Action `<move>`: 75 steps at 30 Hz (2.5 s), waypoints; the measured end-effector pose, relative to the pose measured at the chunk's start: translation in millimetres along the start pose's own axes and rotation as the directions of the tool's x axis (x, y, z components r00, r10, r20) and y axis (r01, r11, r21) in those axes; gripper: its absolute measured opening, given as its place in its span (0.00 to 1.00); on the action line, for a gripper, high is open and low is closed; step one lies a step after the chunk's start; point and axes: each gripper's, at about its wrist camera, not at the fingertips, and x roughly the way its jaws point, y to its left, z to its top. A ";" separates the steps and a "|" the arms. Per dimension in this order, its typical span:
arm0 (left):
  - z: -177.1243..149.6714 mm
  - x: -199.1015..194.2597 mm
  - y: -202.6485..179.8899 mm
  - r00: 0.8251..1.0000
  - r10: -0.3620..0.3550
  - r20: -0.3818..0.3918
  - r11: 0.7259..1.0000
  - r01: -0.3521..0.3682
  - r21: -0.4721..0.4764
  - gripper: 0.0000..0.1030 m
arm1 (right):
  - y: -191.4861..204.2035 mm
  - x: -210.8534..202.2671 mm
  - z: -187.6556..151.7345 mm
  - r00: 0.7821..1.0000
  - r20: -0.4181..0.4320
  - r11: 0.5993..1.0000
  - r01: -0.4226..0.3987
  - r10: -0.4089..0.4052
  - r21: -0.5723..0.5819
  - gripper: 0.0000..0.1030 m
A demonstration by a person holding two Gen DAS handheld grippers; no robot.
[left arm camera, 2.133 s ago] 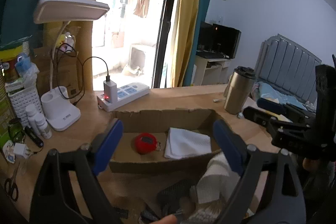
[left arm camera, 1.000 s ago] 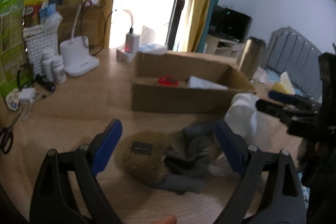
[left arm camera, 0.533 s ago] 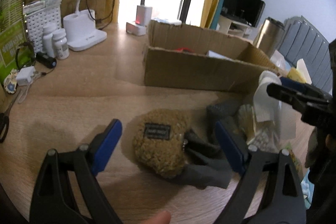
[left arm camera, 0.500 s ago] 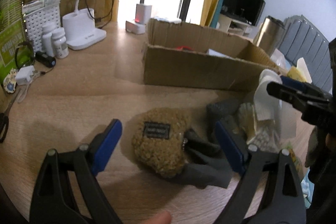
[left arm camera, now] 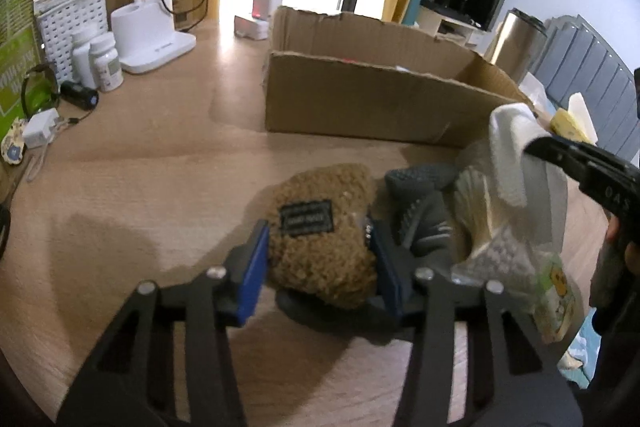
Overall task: Organize soft objects
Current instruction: 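Carry the towel and plush toy over the box and release them inside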
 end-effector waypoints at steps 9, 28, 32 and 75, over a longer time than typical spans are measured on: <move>-1.6 -13.9 -8.9 0.999 -0.027 0.024 1.000 0.027 0.013 0.44 | -0.2 -24.0 9.1 0.997 0.079 1.000 -0.008 0.010 -0.028 0.09; 43.7 -58.1 -18.5 0.982 -0.040 0.185 0.999 0.034 0.037 0.44 | -20.5 -56.4 34.0 0.983 0.185 1.000 0.007 -0.003 -0.021 0.09; 55.0 -63.5 -18.1 0.977 -0.040 0.211 0.999 0.033 0.041 0.44 | -24.3 -57.7 41.2 0.980 0.201 1.000 0.010 -0.006 -0.020 0.09; 129.5 -10.8 1.1 0.967 -0.056 0.248 0.998 0.046 0.046 0.45 | -39.7 9.4 92.2 0.981 0.193 1.000 -0.011 0.017 -0.029 0.10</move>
